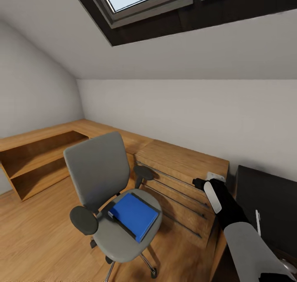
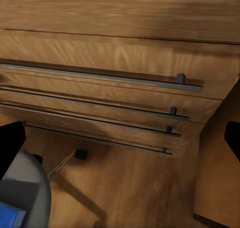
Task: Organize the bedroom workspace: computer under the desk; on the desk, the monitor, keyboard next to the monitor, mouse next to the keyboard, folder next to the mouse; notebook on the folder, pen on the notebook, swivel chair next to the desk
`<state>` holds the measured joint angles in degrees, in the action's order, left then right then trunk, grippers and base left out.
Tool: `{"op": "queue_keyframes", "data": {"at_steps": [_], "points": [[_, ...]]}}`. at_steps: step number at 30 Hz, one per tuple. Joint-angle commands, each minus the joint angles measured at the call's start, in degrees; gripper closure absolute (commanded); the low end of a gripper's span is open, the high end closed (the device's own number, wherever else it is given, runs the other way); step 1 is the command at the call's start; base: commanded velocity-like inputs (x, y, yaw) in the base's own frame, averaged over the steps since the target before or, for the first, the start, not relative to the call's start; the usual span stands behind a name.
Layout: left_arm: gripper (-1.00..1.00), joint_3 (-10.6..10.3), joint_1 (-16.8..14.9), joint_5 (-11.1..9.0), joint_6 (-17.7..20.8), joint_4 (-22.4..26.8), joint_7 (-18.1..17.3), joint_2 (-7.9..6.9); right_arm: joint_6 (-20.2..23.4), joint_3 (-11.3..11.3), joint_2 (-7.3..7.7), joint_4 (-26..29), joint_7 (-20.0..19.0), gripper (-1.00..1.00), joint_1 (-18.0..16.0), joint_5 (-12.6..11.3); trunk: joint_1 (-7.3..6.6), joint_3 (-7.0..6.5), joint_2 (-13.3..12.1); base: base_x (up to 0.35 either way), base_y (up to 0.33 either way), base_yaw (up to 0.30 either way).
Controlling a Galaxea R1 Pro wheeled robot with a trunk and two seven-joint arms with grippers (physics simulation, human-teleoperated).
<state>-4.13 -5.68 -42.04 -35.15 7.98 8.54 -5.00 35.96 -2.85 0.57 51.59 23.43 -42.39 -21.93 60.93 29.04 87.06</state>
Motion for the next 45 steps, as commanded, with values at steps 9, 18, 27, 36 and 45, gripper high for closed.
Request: {"op": "queue_keyframes", "data": {"at_steps": [9, 18, 27, 36, 45], "points": [[-1.00, -0.4, 0.0, 0.0, -0.1, -0.1, 0.5, -0.05, 0.0, 0.6, -1.42, 0.0, 0.5, -1.00, 0.2, -0.5, 0.00, 0.06, 0.0, 0.000, 0.000, 0.248], [-1.00, -0.5, 0.0, 0.0, -0.1, -1.1, 0.5, -0.10, -0.4, 3.3, -1.61, -0.1, 0.5, -1.00, 1.2, -0.5, 0.00, 0.06, 0.0, 0.000, 0.000, 0.276], [-1.00, -0.5, 0.0, 0.0, -0.1, -1.1, 0.5, -0.10, -0.9, 3.8, -1.69, -0.1, 0.5, -1.00, 1.2, -0.5, 0.00, 0.06, 0.0, 0.000, 0.000, 0.277], [-1.00, -0.6, 0.0, 0.2, -0.2, -1.1, 0.5, -0.19, -0.9, 3.9, -2.34, -0.2, 0.5, -1.00, 1.3, -0.5, 0.00, 0.07, 0.0, 0.000, 0.000, 0.261], [-1.00, -0.8, 0.0, 3.9, 1.8, 11.3, 0.8, -1.14, -0.9, 3.8, -2.81, -0.1, 0.5, -1.00, 1.7, -0.5, 0.00, 0.26, 0.0, 0.000, 0.000, 0.151]]}}
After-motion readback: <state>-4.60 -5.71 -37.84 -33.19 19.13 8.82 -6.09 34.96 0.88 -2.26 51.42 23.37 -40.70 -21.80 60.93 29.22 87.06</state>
